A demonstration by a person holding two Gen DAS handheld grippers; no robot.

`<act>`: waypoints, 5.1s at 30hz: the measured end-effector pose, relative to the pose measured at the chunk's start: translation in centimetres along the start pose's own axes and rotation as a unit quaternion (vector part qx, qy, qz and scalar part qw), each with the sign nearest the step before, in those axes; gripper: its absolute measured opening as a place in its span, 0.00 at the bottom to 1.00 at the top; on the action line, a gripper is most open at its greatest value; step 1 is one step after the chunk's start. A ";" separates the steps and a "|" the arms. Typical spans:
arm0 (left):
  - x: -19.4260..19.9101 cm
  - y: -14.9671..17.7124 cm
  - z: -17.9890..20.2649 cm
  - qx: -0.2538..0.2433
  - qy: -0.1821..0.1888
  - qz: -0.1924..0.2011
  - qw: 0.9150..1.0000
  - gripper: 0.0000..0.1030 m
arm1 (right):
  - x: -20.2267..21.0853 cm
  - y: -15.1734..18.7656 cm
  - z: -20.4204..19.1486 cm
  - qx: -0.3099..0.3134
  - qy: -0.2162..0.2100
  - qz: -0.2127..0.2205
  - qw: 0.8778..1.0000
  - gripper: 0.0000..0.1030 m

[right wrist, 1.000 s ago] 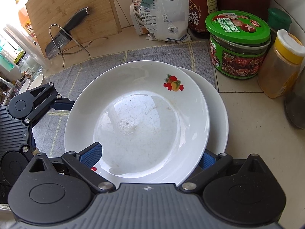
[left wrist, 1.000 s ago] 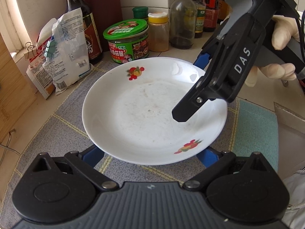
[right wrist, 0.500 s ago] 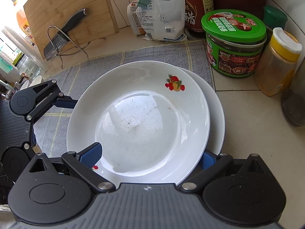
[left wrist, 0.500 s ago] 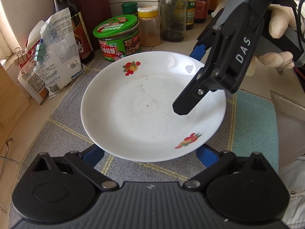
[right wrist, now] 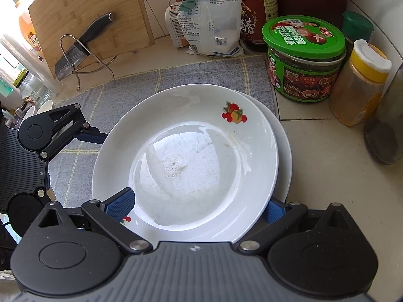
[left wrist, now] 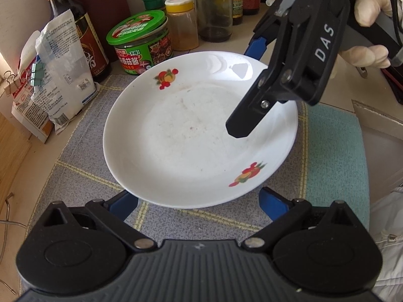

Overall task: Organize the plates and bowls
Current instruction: 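Set the fruit-print plate flat on the stack and open the right tool, then withdraw the open right tool and move it to a white bowl, then close the right tool on the rim of the white bowl, then lift and carry the gripped white bowl with the right tool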

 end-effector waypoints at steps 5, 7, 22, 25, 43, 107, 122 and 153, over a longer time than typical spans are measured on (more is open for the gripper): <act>-0.2 0.1 0.1 -0.005 0.001 -0.002 1.000 0.98 | 0.2 0.1 0.0 -0.002 0.002 0.003 1.000 1.00; -0.3 0.2 0.2 -0.007 0.002 -0.003 1.000 0.98 | 0.3 0.2 0.0 -0.004 0.002 0.004 1.000 1.00; -0.6 0.3 0.2 -0.009 0.002 0.000 1.000 0.98 | 1.0 0.5 -0.3 -0.007 0.019 0.009 1.000 1.00; -0.5 0.3 0.2 -0.007 0.001 0.002 1.000 0.98 | 1.0 0.6 -0.4 -0.006 0.022 0.009 1.000 1.00; 1.2 0.2 1.3 0.008 -0.013 0.019 1.000 0.98 | 1.4 1.9 -0.2 0.002 0.067 0.002 0.998 1.00; 20.7 35.3 3.1 0.379 -0.283 0.064 0.879 0.99 | -10.1 10.7 -38.7 0.283 -0.070 0.087 0.953 1.00; 20.1 35.0 2.0 0.355 -0.254 0.084 0.896 0.81 | -12.2 10.5 -41.1 0.302 -0.085 0.058 0.948 0.75; 20.2 30.9 2.9 0.312 -0.230 0.079 0.919 0.79 | -9.7 10.9 -38.7 0.289 -0.081 0.057 0.952 0.68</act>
Point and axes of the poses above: each gripper's, at about its wrist camera, not at the fingertips, and x roughly against the way its jaws point, z to its right, y to its underside, the point moved 6 cm from there along -x, roughly the way its jaws point, and after that the axes turned 10 degrees about -x, right-handed, at the moved point
